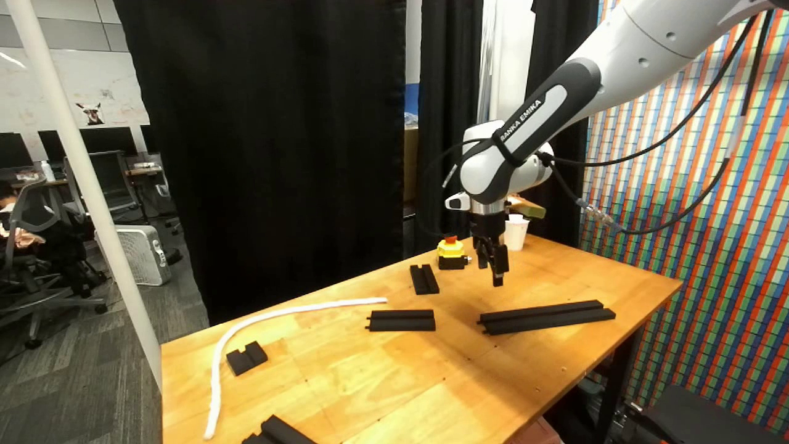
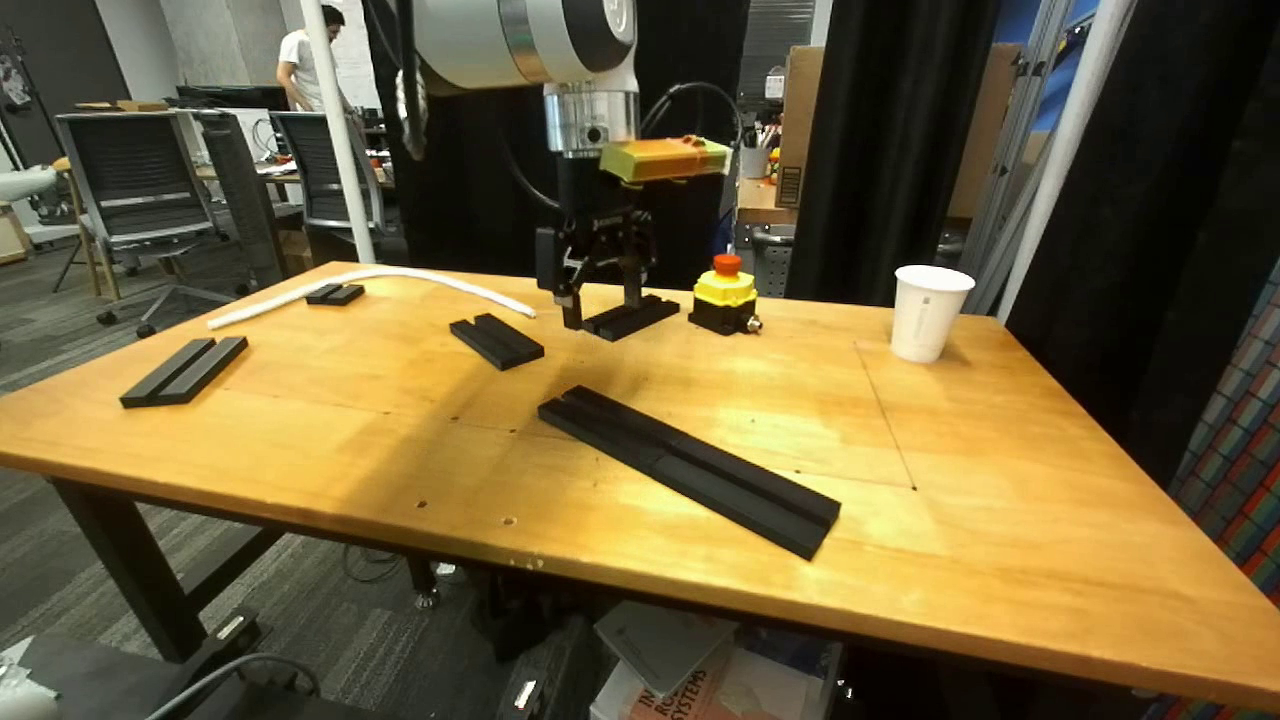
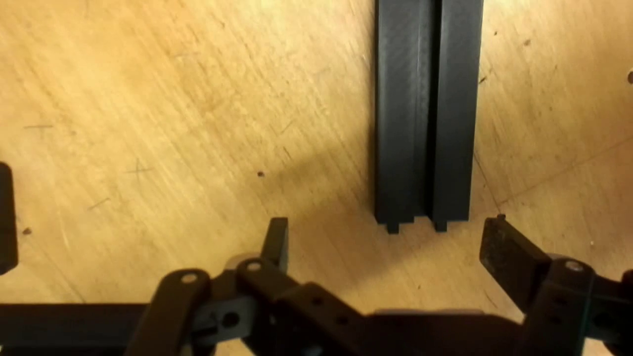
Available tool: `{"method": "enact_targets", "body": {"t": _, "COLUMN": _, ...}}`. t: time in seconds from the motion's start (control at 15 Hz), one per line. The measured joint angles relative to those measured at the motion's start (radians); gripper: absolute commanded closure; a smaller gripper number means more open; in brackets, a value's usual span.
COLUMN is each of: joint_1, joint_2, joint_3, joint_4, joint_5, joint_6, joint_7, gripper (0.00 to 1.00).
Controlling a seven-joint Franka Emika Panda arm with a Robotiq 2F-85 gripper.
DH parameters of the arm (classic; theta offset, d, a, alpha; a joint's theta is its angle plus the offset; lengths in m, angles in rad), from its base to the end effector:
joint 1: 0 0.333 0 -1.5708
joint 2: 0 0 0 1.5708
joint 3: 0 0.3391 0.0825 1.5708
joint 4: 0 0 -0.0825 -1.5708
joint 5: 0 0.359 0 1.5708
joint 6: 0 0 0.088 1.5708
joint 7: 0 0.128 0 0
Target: Pick up the black objects and put them in a straight line.
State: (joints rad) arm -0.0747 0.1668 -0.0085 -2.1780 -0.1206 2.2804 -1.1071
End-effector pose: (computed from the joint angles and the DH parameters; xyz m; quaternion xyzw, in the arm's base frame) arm 0.5296 -0.0489 0.3286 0.8498 0.5242 -0.0519 0.0193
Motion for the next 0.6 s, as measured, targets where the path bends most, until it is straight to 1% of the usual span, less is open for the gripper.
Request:
{"method": "enact_targets", "body": {"t": 0.27, "joint_1": 0.036, "joint_2": 0.046, "joint_3": 0.027, "joint_4": 0.109, "joint_5": 0.001, "joint_6": -0.058, "joint_7": 0.108, "gripper": 0.00}}
{"method": "enact_targets", "body": {"t": 0.6, "joint_1": 0.065, "joint_2": 0.134, "joint_3": 0.063, "joint_4": 0.205, "joint_5": 0.001, "joint_6": -0.064, "joint_7": 0.226, "gripper": 0.00}}
